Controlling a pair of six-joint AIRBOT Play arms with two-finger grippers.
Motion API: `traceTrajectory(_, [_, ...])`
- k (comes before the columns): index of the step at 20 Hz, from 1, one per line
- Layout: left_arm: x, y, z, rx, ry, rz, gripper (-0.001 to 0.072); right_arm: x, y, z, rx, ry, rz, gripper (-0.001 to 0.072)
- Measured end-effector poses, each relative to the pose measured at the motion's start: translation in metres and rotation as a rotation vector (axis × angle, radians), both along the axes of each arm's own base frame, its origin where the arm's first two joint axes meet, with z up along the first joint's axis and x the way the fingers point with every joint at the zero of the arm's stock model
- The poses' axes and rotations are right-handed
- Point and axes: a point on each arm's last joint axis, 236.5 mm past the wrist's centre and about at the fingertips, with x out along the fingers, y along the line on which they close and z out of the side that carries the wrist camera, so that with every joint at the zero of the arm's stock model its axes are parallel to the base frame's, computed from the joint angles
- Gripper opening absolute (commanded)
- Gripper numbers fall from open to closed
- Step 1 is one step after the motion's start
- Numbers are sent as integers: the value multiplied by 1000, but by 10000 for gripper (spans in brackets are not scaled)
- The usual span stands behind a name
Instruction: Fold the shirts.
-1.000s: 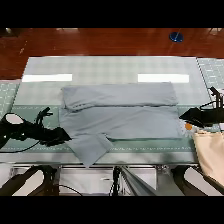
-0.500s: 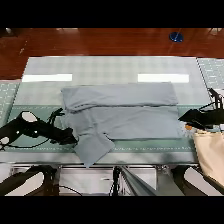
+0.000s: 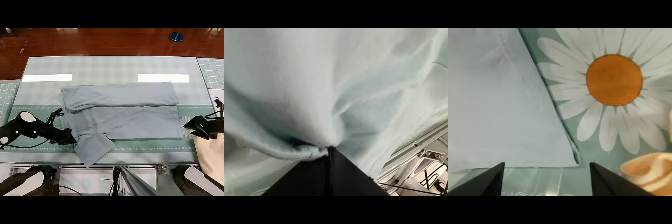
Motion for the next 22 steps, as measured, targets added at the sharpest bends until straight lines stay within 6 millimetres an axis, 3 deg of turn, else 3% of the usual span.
traceTrajectory(6, [0, 1, 0, -2, -1, -6, 18, -10, 29, -30, 130, 55, -82, 522])
traceTrajectory(7, [0, 1, 0, 0, -2, -10, 18, -13, 34, -35, 147, 66, -99, 464])
traceTrajectory(8, [0, 2, 1, 1, -5, -17, 18, -14, 38, -39, 157, 72, -120, 332])
traceTrajectory(9, [0, 3, 1, 4, -8, -25, 18, -17, 41, -46, 163, 82, -138, 114])
traceTrajectory(10, [3, 4, 2, 5, -14, -26, 18, -20, 42, -51, 161, 91, -148, 33])
traceTrajectory(14, [23, 11, 7, 36, -80, -42, 17, -11, 50, -47, 188, 17, -132, 32])
traceTrajectory(16, [46, 18, 18, 65, -162, -50, 17, 12, 43, -29, 160, -101, -133, 31])
traceTrajectory(22, [97, 9, 114, 12, -404, -101, 17, 82, 57, 87, 275, -517, -168, 31])
